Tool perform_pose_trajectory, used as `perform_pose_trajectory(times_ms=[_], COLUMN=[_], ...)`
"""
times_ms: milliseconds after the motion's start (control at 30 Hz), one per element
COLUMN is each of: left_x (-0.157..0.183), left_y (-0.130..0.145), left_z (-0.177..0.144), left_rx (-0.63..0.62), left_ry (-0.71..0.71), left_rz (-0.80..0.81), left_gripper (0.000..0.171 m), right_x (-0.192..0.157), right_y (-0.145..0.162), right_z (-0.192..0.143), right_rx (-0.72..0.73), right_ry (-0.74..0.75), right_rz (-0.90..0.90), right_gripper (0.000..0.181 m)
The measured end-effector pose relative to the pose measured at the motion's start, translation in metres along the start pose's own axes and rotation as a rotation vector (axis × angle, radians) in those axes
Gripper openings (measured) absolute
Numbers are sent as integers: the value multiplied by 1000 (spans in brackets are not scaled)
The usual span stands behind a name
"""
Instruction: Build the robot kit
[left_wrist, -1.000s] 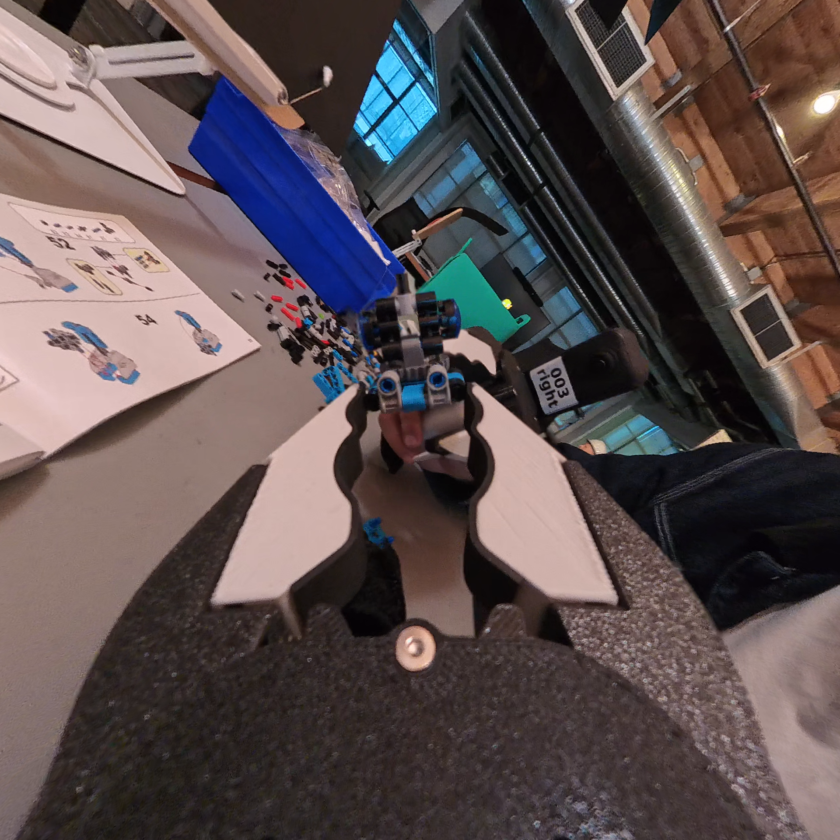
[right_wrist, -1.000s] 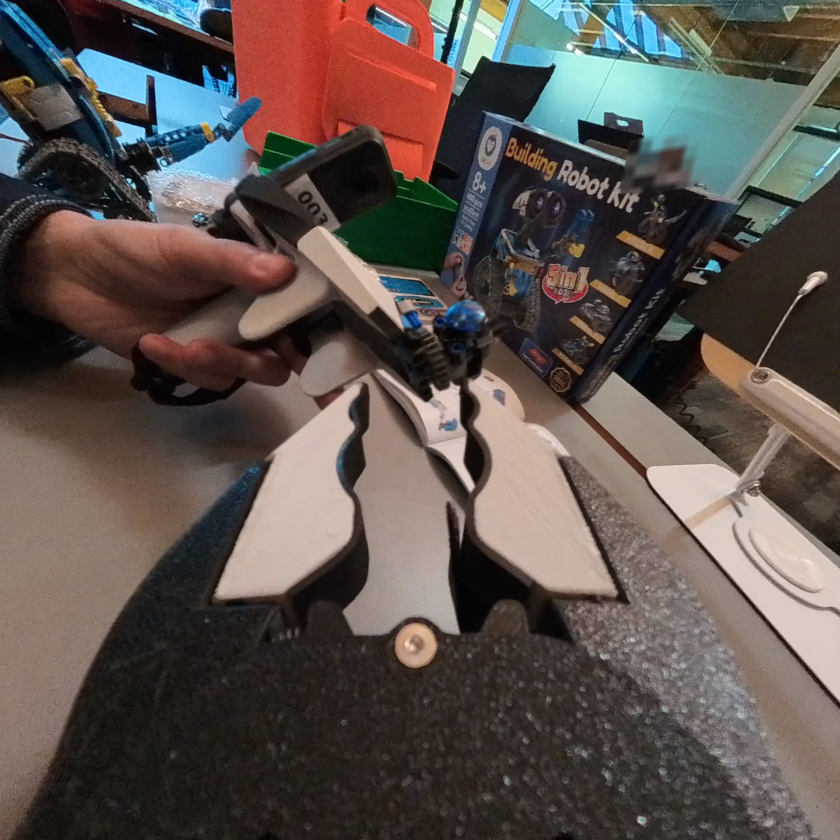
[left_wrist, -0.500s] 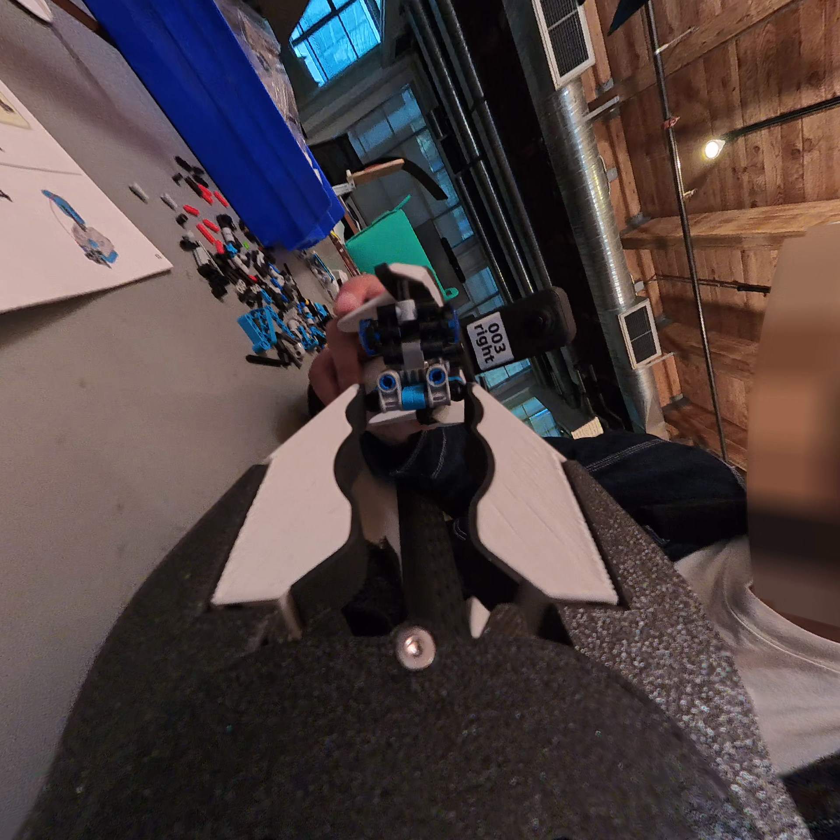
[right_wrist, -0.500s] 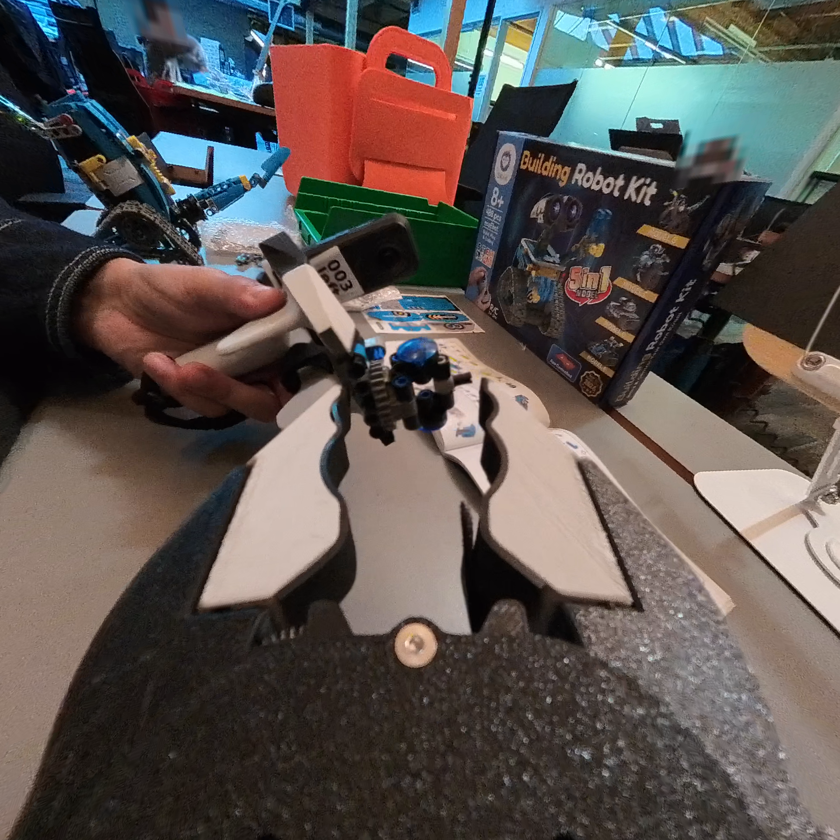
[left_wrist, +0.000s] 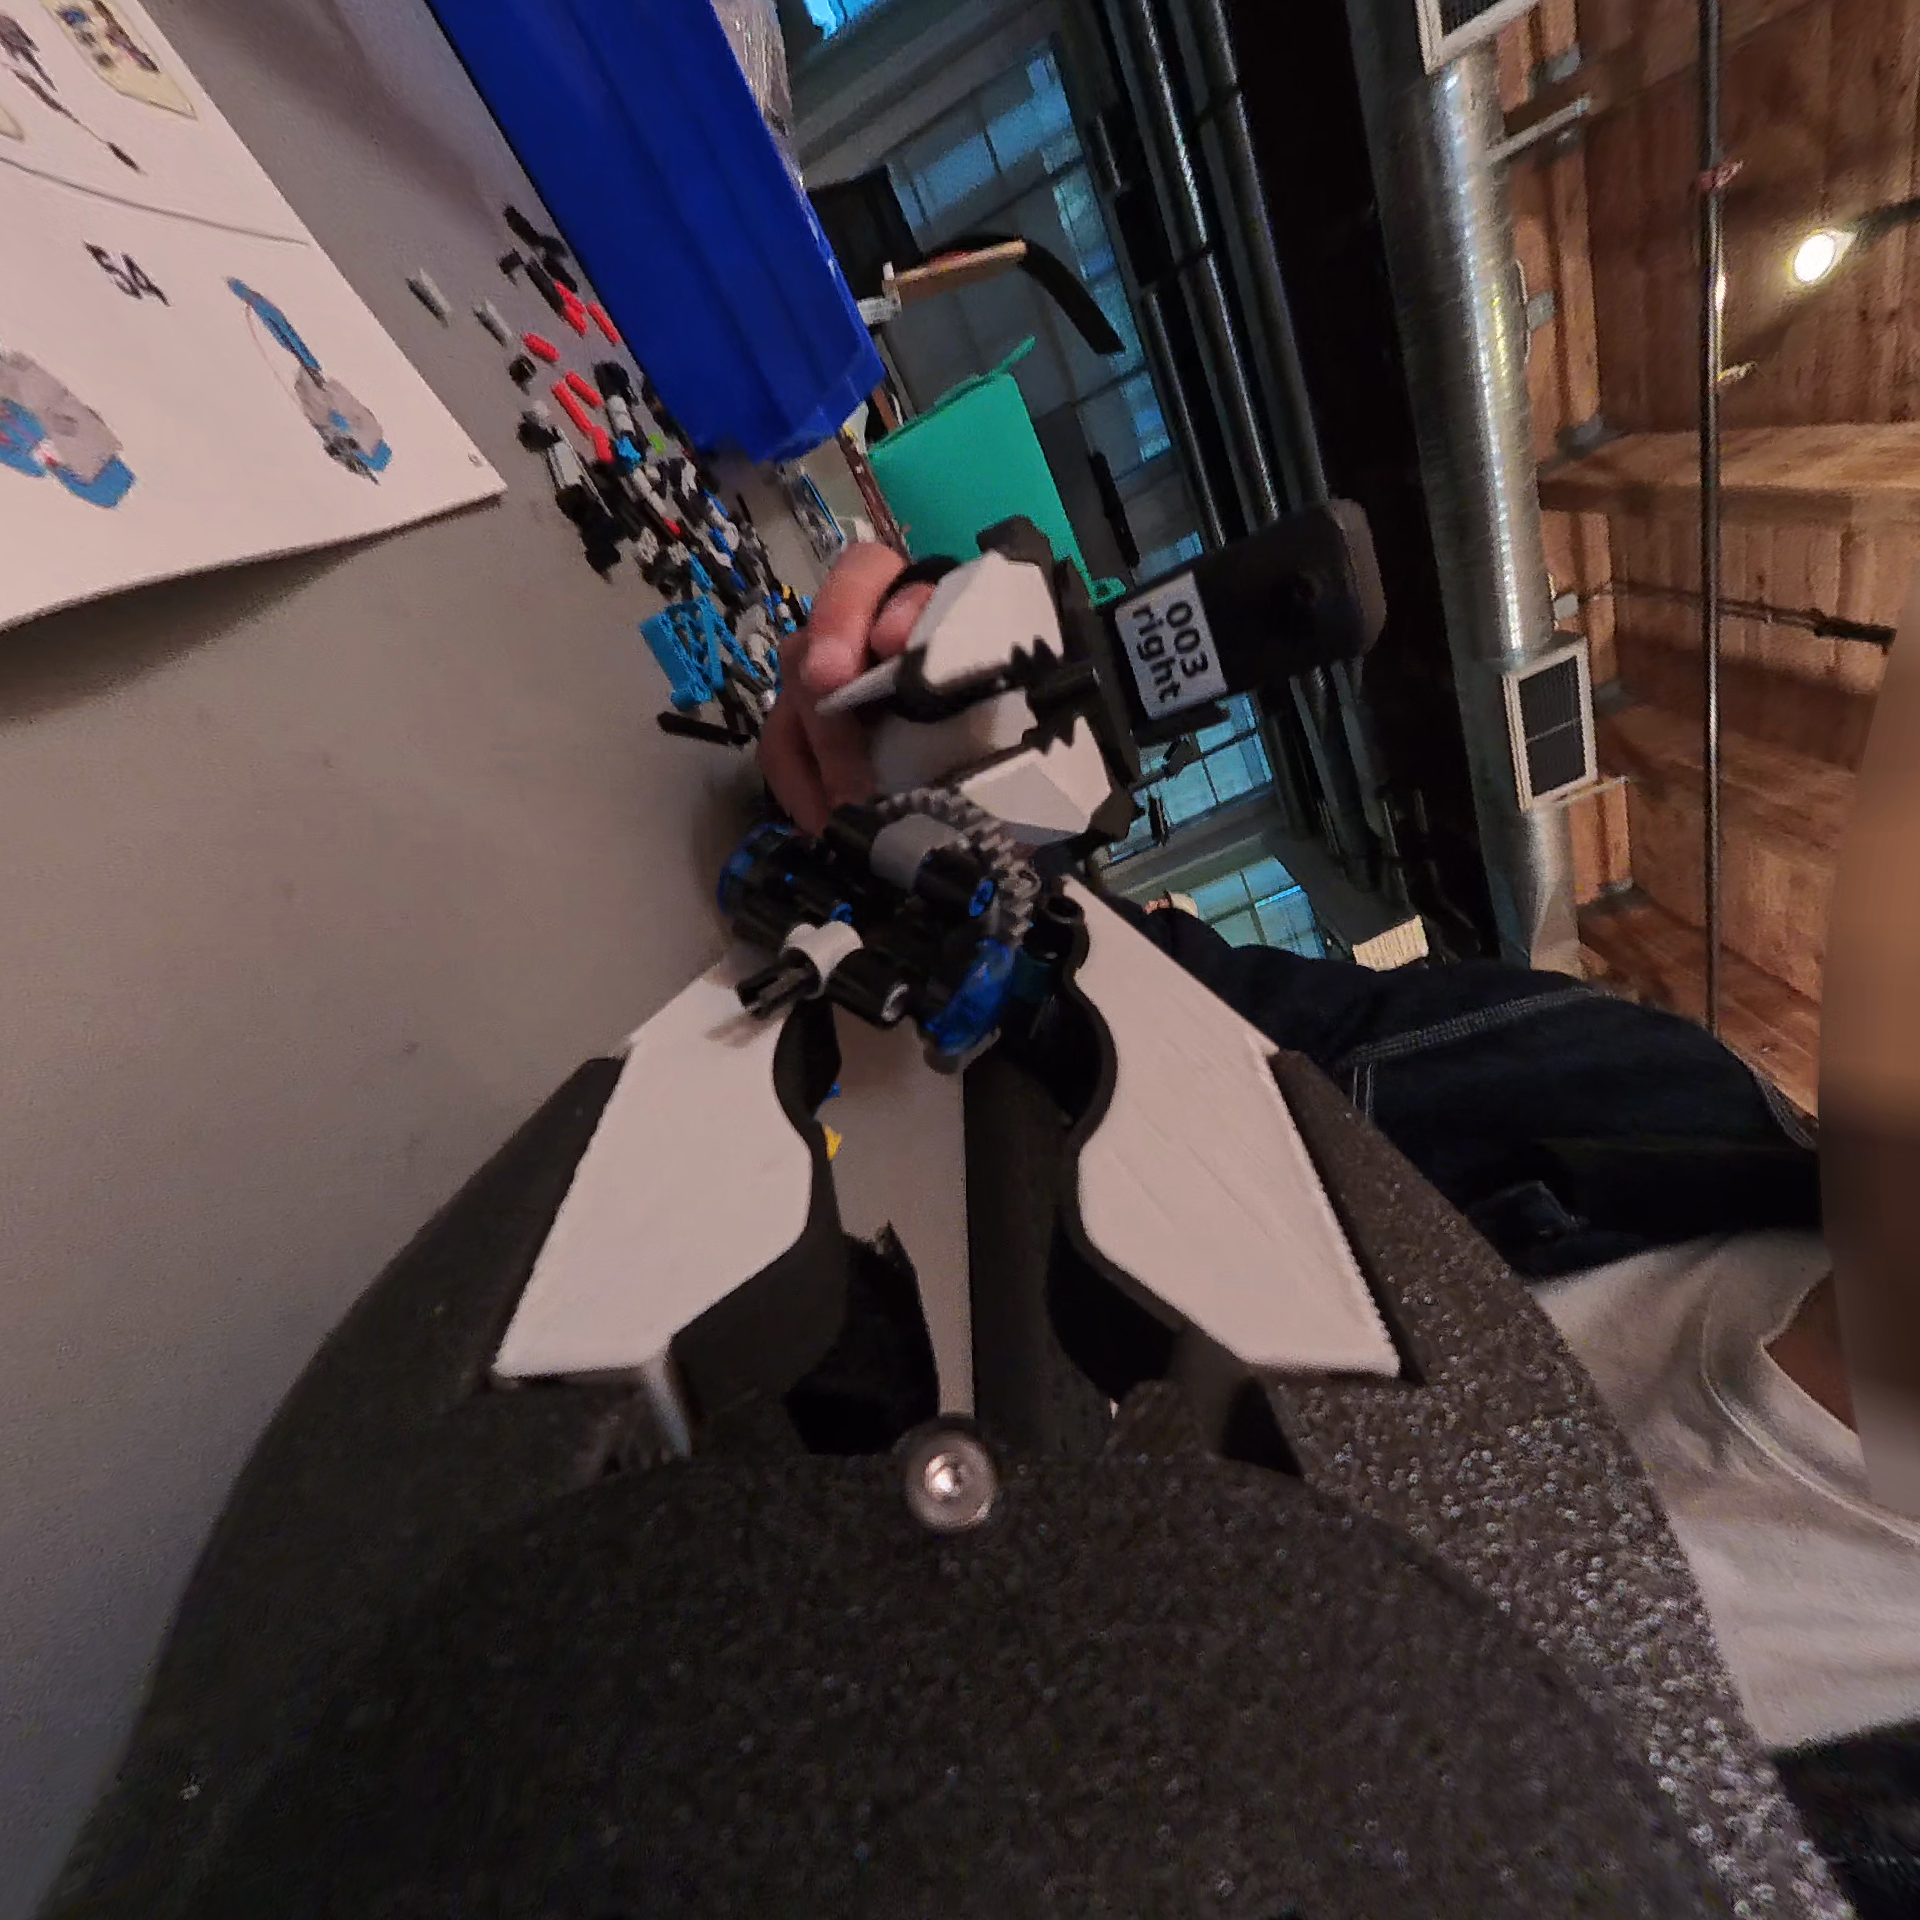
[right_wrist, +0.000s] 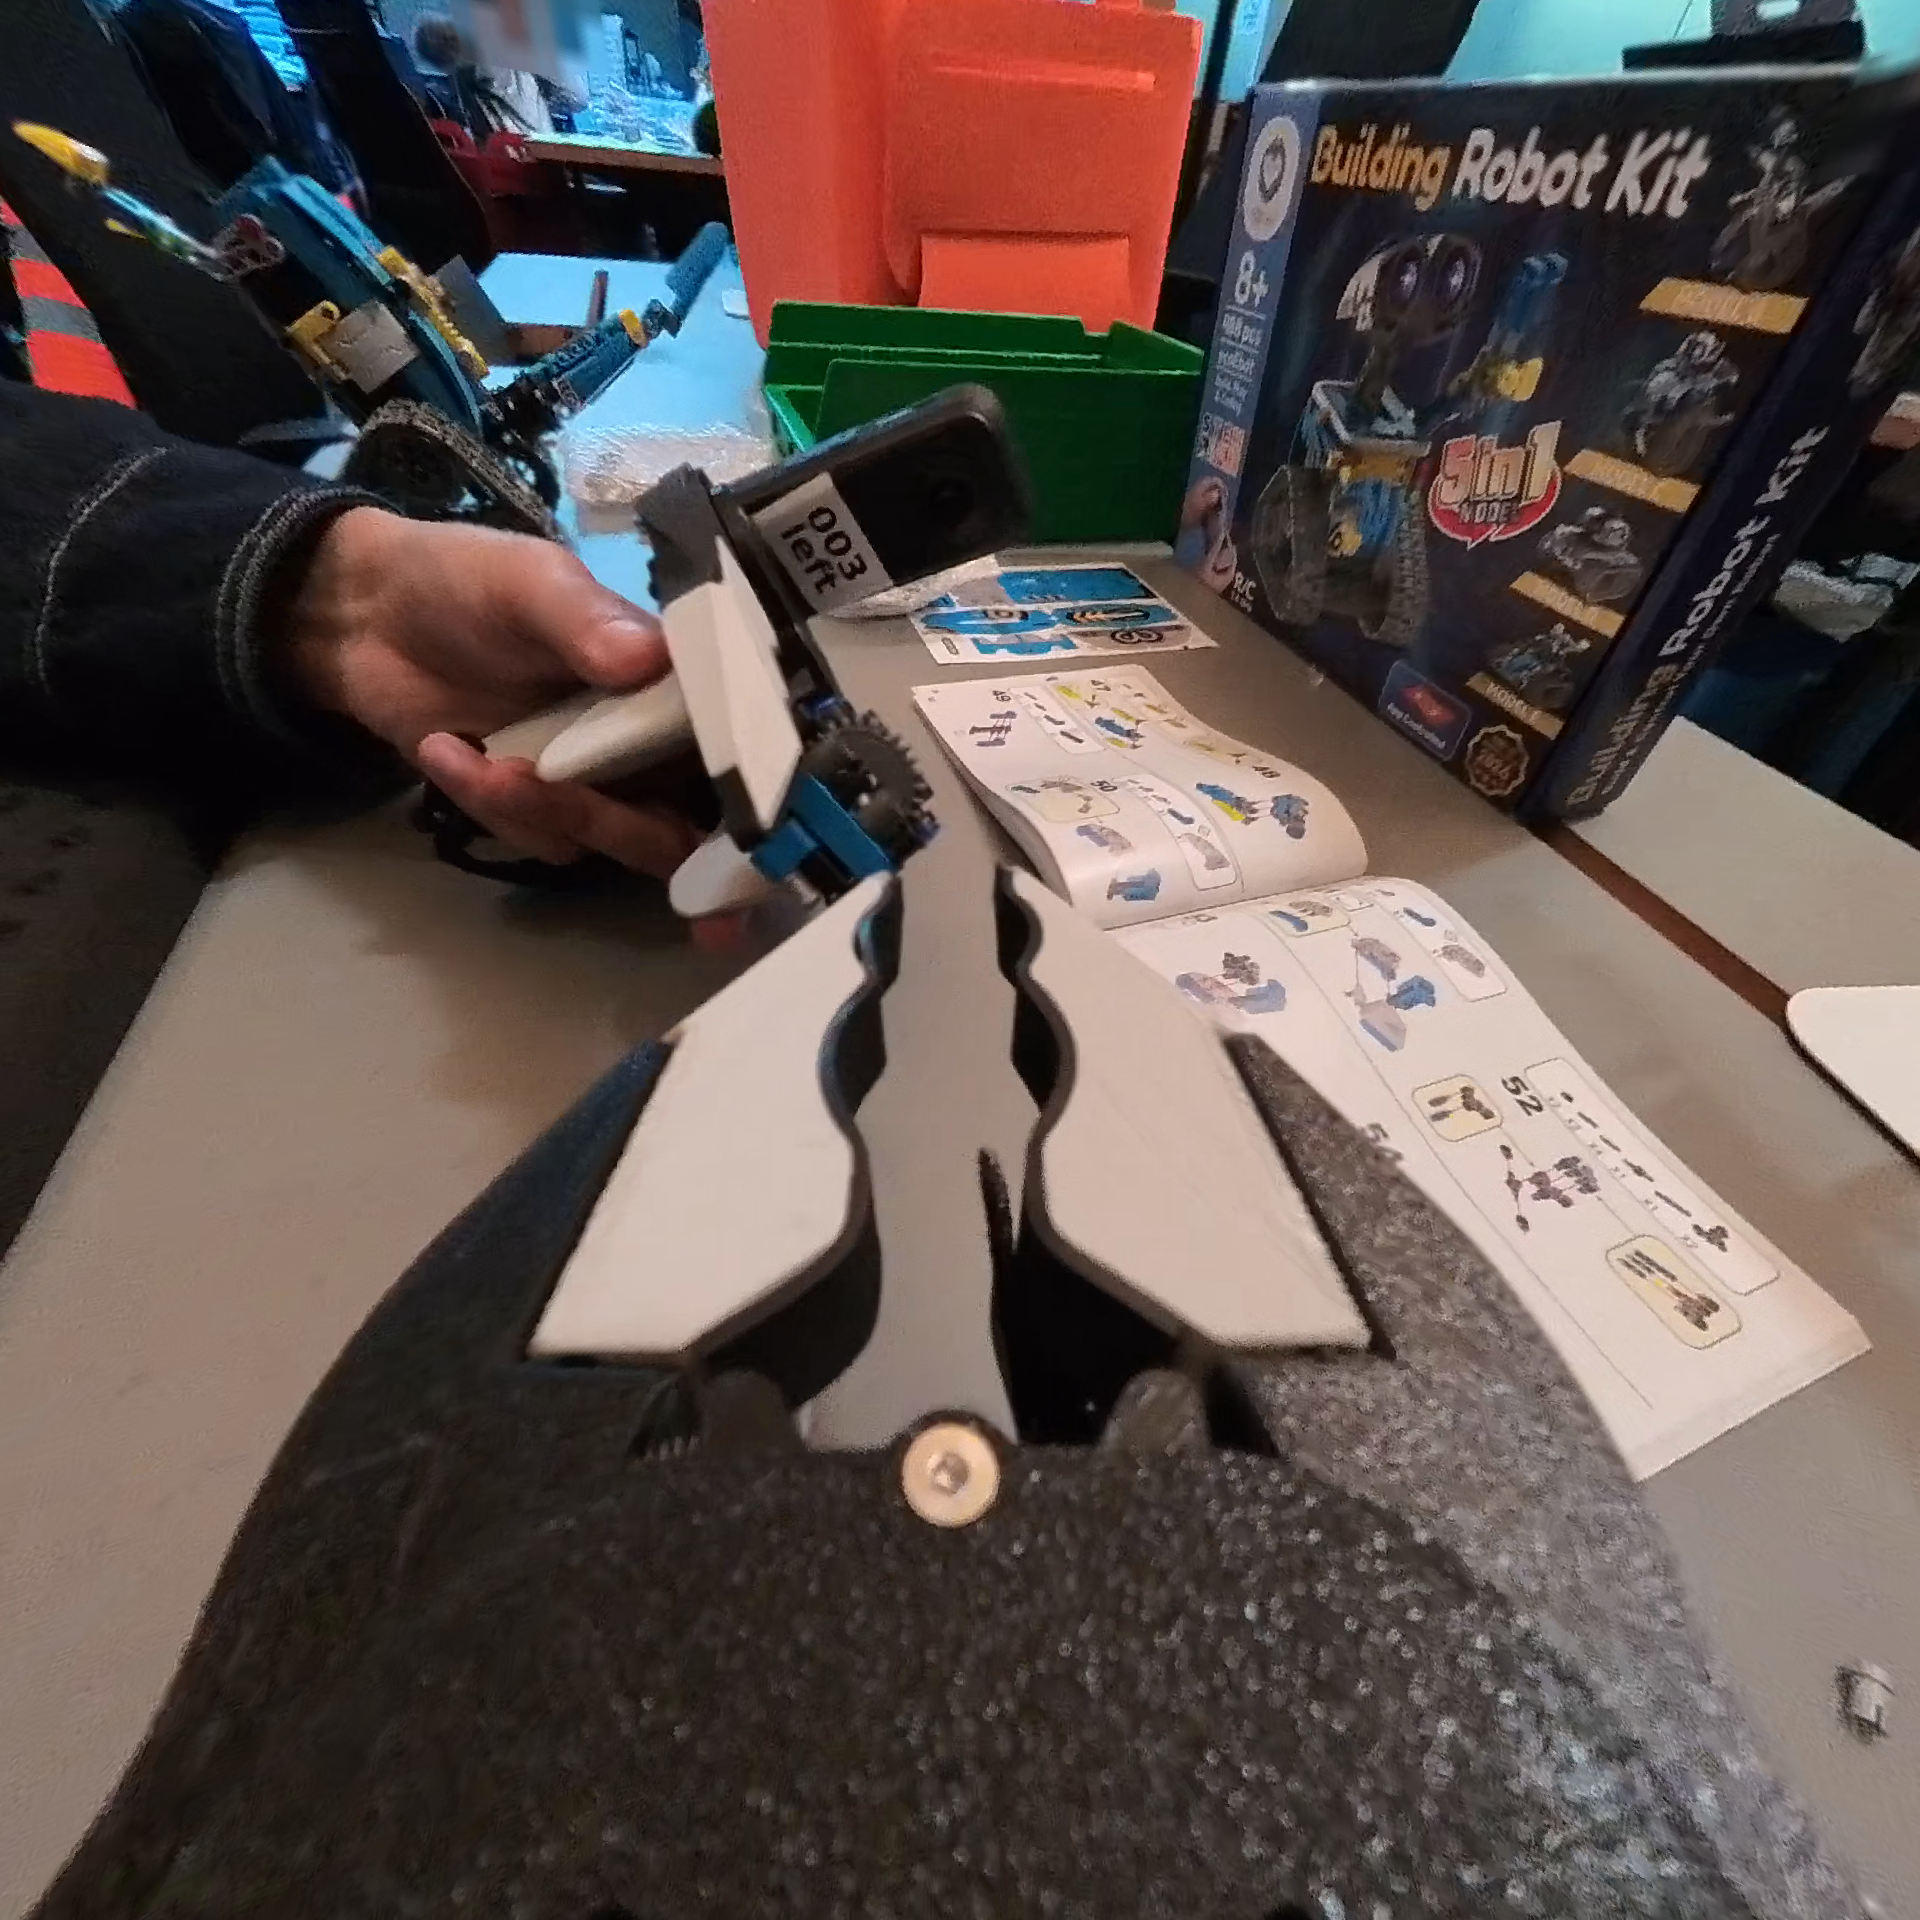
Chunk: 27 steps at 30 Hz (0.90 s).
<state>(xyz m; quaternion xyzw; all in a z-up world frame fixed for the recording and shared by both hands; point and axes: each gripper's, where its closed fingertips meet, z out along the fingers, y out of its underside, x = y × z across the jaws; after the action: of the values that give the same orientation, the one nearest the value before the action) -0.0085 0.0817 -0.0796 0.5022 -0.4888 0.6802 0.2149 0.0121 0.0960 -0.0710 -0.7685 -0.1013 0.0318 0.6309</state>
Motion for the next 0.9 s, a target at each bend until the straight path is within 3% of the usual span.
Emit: perform_pose_trajectory(times_ms=[67,133,267,367,500,633,900], left_x=[-5,0,11,4,9,9,-5], left_y=[4,13,55,80,90,93,86], left_z=[0,1,3,4,12,12,7], left_rx=[-33,-105,-359,-490,-528,-547,-537], left_ry=[-47,-19,45,-13,-19,-35,-122], left_rz=[37,53,79,162,235,268,266], left_gripper=[36,36,37,37,37,37,37], right_x=[-9,-21,-47,-72,-85,-81,-73], right_y=[1,2,14,11,12,9,20], right_z=[2,3,-2,-17,-17,-11,-2], right_rx=[-4,-11,-120,-109,-109,-86,-152], right_ry=[-55,-99,-232,-483,-534,-462,-373], right_rz=[12,-48,-125,56,36,-41,-142], right_gripper=[38,41,70,56,30,16,6])
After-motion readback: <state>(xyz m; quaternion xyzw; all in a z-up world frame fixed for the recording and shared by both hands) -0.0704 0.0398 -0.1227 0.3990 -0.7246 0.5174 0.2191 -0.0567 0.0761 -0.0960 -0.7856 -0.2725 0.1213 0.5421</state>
